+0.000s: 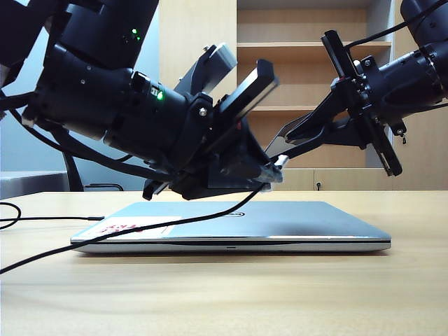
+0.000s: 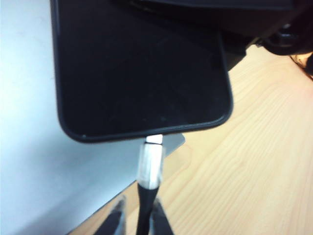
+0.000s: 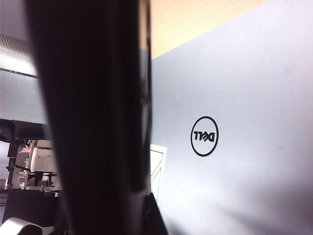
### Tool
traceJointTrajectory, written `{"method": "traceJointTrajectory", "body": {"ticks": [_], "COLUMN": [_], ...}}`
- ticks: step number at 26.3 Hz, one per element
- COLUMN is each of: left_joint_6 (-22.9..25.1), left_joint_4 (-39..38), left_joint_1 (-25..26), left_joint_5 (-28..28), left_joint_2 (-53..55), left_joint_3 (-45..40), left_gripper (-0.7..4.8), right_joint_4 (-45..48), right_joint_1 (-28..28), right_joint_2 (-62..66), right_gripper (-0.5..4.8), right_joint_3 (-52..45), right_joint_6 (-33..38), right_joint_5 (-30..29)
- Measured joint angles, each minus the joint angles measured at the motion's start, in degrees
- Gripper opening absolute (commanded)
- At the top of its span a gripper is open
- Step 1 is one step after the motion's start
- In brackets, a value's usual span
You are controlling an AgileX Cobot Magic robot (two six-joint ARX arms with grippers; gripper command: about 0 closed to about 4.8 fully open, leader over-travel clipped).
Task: Pick up the charging cable and the phone, plug the charging cable into the charging port on the phone, and finally place them back on the table.
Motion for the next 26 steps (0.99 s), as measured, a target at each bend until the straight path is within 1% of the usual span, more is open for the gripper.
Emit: {"method": "traceJointTrajectory", "body": {"ticks": [1,2,3,4,5,13,20,26], "left_joint_6": [0.02,-0.02,-0.15,-0.13,-0.13,-0.22,-2.54,-2.6], "left_joint_4": [0.04,0.09,0.5,0.98,1.4,1.79,2.47,2.69], "left_joint_1": [-0.02,0.0,-0.02,-0.02,-0.02,-0.11,-0.11,-0.11], "left_joint_5": [-0.02,-0.02,-0.02,-0.02,0.13,0.22,0.22,0.2], "left_joint_2": [0.0,0.0,0.0,0.0,0.0,0.0,0.09,0.28], "left_joint_3": [0.0,0.0,0.0,0.0,0.04,0.09,0.09,0.0], "left_gripper": [0.79,0.6,0.24,0.02,-0.06,-0.06,-0.06,-0.06], "right_joint_4": [0.0,0.0,0.0,0.0,0.07,0.24,0.42,0.7], "right_joint_1": [0.0,0.0,0.0,0.0,0.0,0.0,0.37,1.46], "right_joint_2": [0.0,0.0,0.0,0.0,0.0,0.0,0.0,-0.02], "right_gripper": [-0.06,-0.06,-0.06,-0.06,-0.06,-0.06,-0.06,-0.06], "right_joint_3": [0.0,0.0,0.0,0.0,0.0,0.02,0.02,0.04], "right_joint_6": [0.0,0.0,0.0,0.0,-0.02,0.0,0.0,-0.22], "right_joint_5": [-0.02,-0.02,-0.02,-0.02,0.15,0.2,0.42,1.36]}}
